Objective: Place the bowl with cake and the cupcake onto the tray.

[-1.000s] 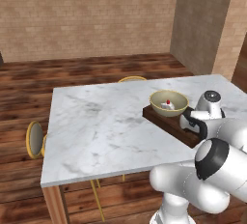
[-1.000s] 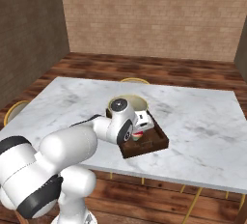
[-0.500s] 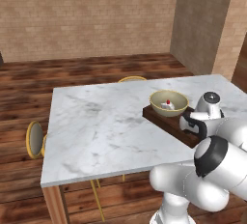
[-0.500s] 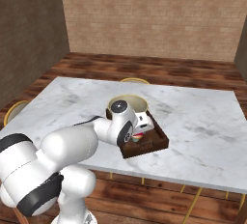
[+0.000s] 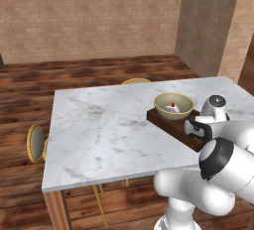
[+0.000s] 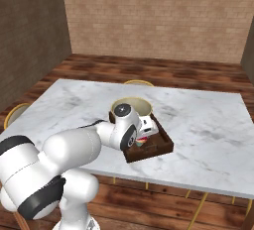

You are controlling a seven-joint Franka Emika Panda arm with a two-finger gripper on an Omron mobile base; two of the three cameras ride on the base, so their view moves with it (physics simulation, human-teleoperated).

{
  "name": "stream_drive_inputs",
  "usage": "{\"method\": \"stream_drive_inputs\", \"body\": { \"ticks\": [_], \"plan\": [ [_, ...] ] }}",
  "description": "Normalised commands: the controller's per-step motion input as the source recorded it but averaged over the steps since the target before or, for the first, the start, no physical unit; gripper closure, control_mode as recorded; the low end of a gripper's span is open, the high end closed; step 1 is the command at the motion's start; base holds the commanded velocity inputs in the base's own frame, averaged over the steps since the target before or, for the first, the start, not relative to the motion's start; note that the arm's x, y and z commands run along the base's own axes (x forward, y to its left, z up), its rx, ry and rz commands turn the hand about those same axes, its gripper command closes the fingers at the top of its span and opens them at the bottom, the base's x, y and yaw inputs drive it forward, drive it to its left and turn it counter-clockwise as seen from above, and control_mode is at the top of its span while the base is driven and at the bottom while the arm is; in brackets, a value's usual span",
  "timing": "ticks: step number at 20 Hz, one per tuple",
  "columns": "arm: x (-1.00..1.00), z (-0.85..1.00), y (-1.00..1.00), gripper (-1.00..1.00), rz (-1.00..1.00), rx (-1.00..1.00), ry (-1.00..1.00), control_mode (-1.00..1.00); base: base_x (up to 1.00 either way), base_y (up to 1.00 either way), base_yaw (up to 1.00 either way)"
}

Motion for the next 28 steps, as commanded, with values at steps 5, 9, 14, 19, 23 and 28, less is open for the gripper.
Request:
{"method": "stream_drive_inputs", "body": {
  "ticks": [5,9,14,19,23,28],
  "plan": [
    [0.00,-0.01,0.00,1.00,0.00,0.00,0.00,-1.00,0.00,0.00,0.00],
    [0.00,0.00,0.00,-1.00,0.00,0.00,0.00,-1.00,0.00,0.00,0.00],
    [0.00,0.00,0.00,-1.00,0.00,0.00,0.00,-1.00,0.00,0.00,0.00],
    [0.00,0.00,0.00,-1.00,0.00,0.00,0.00,-1.00,0.00,0.00,0.00],
    [0.00,0.00,0.00,-1.00,0.00,0.00,0.00,-1.00,0.00,0.00,0.00],
    [0.00,0.00,0.00,-1.00,0.00,0.00,0.00,-1.00,0.00,0.00,0.00]
  ]
}}
